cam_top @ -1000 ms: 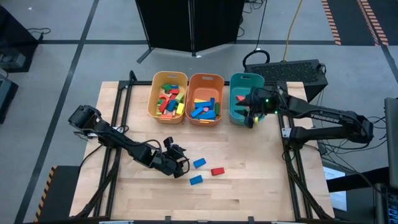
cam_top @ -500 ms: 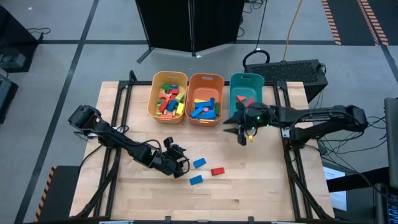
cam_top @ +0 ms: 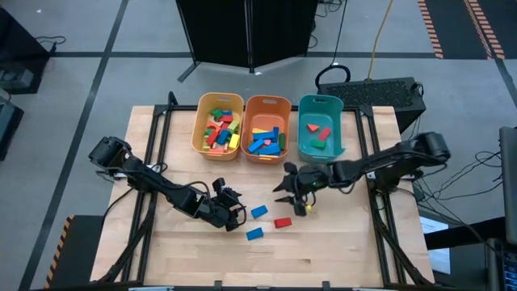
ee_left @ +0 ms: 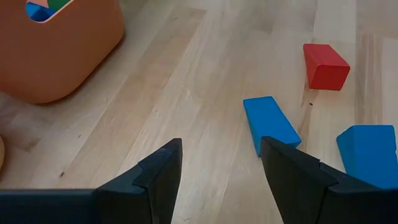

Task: Sort blocks by size
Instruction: Put the blue triangle block into the blue bin

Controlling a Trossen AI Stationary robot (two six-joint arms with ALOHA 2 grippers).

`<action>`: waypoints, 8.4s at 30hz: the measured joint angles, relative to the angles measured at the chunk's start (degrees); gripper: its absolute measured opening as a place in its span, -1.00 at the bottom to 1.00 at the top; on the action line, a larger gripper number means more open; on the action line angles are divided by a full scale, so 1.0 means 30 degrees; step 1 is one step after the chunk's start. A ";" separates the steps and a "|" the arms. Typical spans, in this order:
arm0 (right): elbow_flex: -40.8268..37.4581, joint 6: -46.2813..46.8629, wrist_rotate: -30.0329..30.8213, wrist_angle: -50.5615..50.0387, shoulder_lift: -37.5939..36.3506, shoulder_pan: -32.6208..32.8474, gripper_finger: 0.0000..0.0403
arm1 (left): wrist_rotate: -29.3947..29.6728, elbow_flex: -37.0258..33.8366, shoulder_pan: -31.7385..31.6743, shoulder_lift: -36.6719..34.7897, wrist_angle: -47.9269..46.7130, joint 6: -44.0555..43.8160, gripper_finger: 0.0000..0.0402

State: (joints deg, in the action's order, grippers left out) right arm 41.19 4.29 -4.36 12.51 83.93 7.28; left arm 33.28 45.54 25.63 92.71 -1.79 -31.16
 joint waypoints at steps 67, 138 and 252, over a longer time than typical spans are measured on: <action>0.4787 -0.0943 0.0439 -0.3045 0.5916 0.1096 -0.41 | 0.0350 -0.0007 0.0000 0.0000 -0.0212 -0.0022 0.09; -0.1698 -0.4252 -0.0141 -1.0284 -0.3155 -1.7679 -0.08 | 0.0641 -0.0007 0.0036 0.0000 0.0230 0.0007 0.09; 0.5195 0.1049 0.2991 0.2928 1.0636 0.4826 -0.14 | 0.0430 0.0000 0.0095 -0.0002 0.0434 -0.0007 0.09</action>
State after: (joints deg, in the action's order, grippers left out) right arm 56.77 7.44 4.62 21.29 115.84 21.76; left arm 34.57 45.54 25.91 92.70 -0.49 -31.18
